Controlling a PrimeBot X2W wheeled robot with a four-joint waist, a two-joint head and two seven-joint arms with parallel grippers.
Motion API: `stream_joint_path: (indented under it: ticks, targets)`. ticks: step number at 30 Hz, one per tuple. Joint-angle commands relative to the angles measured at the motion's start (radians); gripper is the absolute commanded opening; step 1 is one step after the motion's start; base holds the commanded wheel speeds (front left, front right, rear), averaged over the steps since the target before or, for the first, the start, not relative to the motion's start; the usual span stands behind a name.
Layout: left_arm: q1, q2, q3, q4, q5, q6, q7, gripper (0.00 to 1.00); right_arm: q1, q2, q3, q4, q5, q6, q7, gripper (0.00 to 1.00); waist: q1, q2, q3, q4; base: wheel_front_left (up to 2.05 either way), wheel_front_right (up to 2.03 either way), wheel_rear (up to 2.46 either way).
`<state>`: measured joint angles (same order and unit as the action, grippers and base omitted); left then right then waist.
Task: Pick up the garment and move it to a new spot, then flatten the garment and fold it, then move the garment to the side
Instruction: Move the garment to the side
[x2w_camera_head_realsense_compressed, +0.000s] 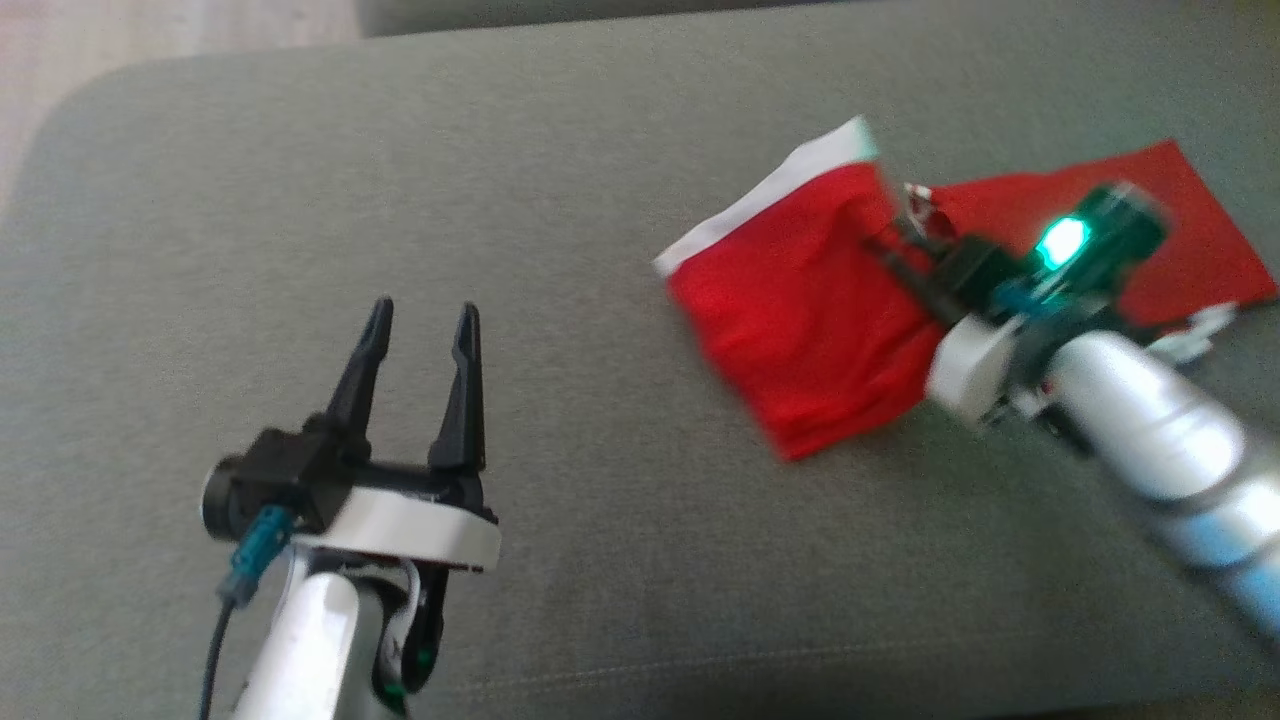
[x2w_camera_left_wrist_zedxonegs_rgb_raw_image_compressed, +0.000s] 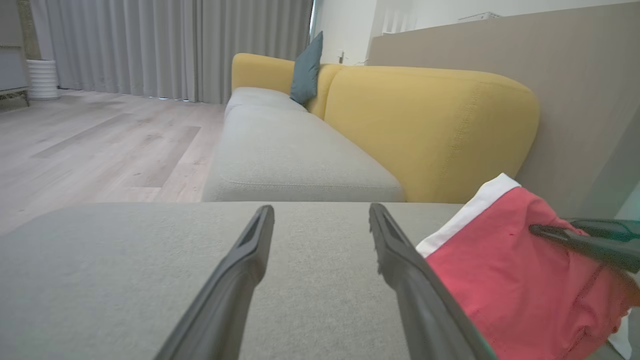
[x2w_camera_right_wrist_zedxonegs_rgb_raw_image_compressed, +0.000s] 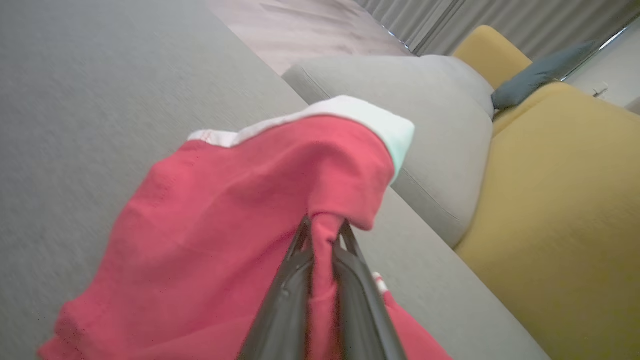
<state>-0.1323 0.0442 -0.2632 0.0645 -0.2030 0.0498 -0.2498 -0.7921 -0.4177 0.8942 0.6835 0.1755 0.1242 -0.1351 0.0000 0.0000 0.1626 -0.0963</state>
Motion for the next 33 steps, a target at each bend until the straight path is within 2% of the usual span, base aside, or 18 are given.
stream_joint_path:
  ticks: [1,4,7,15,21,33]
  targets:
    - [-0.061,0.006,0.041,-0.039,0.012,-0.011,-0.012,1.0,-0.056,-0.068,0.027,-0.067,0.036,0.007,0.02,0.0,0.0,0.0,0.052,-0.049,0.0,0.0,0.0]
    - [-0.083,0.006,0.042,-0.038,0.018,-0.024,-0.012,1.0,-0.108,-0.178,0.059,-0.133,0.084,0.007,0.055,0.0,0.0,0.0,0.088,-0.072,0.0,0.0,0.0]
    - [-0.103,0.006,0.04,-0.034,0.023,-0.034,-0.012,1.0,-0.138,-0.254,0.051,-0.158,0.117,0.007,0.082,0.0,0.0,0.0,0.118,-0.081,0.0,0.0,0.0]
    - [-0.145,0.006,0.057,-0.033,0.031,-0.055,-0.012,1.0,-0.149,-0.373,-0.034,-0.156,0.095,0.007,0.159,0.0,0.0,0.0,0.181,-0.082,0.0,0.0,0.0]
    - [-0.165,0.006,0.079,-0.031,0.033,-0.065,-0.012,1.0,-0.139,-0.412,-0.101,-0.178,0.042,0.007,0.218,0.0,0.0,0.0,0.211,-0.085,0.0,0.0,0.0]
    - [-0.213,0.006,0.091,-0.026,0.037,-0.087,-0.012,1.0,-0.018,-0.365,-0.335,-0.254,-0.018,0.007,0.291,0.0,0.0,0.0,0.275,-0.091,0.0,0.0,0.0]
